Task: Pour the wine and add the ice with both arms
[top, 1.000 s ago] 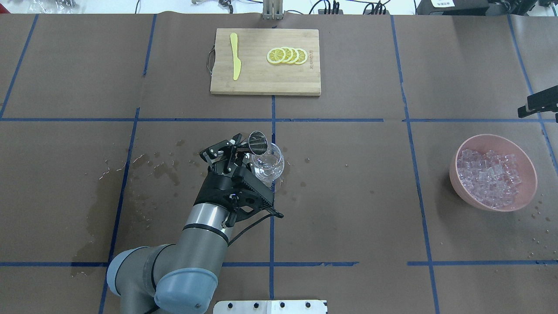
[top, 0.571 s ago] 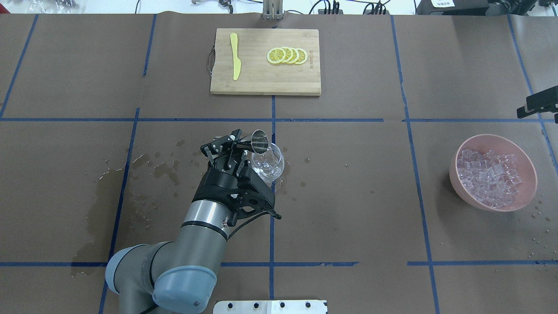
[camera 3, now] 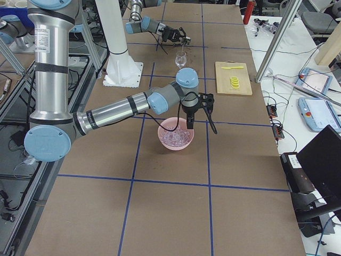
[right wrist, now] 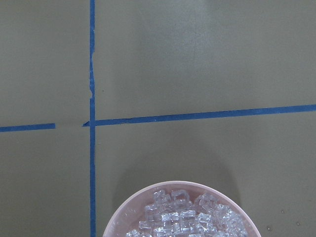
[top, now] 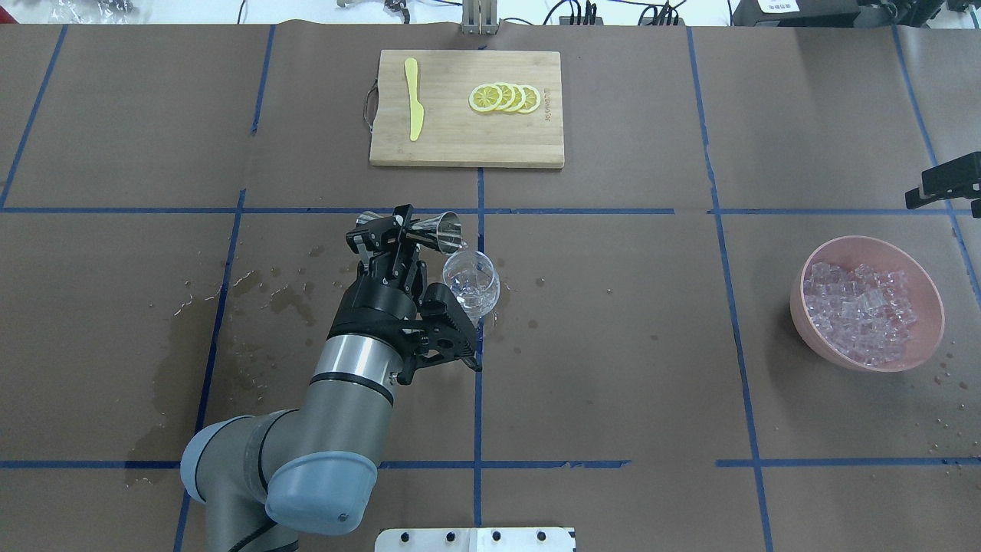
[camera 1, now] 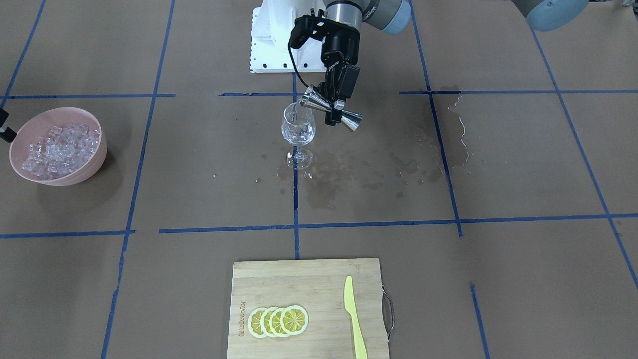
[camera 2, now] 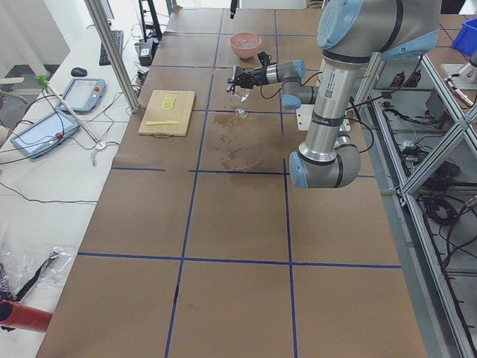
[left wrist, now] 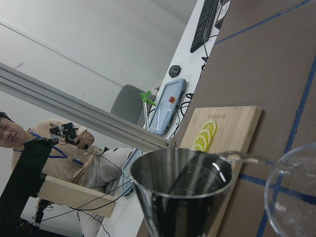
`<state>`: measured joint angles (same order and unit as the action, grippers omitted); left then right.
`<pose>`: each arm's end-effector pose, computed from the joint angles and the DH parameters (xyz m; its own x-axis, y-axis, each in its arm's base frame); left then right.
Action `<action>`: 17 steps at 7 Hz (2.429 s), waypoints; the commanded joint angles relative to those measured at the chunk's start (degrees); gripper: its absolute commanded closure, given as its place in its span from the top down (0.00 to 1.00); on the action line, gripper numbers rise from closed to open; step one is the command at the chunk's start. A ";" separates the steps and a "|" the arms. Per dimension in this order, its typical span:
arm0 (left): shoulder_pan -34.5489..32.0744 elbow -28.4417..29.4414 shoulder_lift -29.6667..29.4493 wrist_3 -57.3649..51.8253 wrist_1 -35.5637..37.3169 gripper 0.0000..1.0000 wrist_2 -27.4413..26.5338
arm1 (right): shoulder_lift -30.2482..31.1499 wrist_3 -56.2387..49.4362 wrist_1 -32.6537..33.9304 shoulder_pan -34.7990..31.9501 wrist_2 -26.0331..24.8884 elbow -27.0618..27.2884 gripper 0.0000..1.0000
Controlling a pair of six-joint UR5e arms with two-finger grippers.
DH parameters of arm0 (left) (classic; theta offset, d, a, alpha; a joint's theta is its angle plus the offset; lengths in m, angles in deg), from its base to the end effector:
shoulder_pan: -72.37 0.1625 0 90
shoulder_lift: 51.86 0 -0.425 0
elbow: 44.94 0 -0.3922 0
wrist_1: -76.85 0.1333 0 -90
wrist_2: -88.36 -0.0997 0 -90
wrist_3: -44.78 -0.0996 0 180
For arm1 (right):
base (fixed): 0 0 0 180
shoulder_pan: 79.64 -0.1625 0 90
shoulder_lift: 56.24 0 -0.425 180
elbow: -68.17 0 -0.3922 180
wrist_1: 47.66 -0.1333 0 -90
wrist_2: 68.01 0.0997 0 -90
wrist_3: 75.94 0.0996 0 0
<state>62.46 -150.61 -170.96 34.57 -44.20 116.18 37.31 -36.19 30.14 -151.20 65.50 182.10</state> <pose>0.5082 -0.3135 0.1724 0.8676 0.3147 0.3851 -0.4015 -0.0138 0.9158 -0.0854 -0.4609 0.4573 0.6093 0.0644 0.7904 -0.1600 0.9862 0.0430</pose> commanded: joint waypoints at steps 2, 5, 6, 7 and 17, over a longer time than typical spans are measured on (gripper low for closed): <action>-0.19 -0.06 0.00 -7.35 0.11 0.00 -2.33 | 0.22 0.94 -1.40 1.34 -1.58 0.15 1.00; -0.28 -0.15 -0.44 -11.76 0.11 0.00 -4.79 | 4.70 4.90 -9.50 4.33 -4.56 0.15 1.00; -0.28 -0.32 -0.44 -13.33 0.37 0.00 -4.88 | 5.06 4.90 -9.50 4.59 -4.66 0.15 1.00; -0.11 -0.33 -0.44 -14.99 0.37 0.00 -5.40 | 5.41 4.90 -9.50 4.68 -4.57 0.15 1.00; 1.48 -3.92 -0.35 -15.21 -3.01 0.00 -5.85 | 6.11 4.90 -9.59 8.72 -9.58 0.15 1.00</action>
<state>63.99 -153.36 -171.53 17.29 -43.50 110.30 43.39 -31.29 20.54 -143.48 56.92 182.25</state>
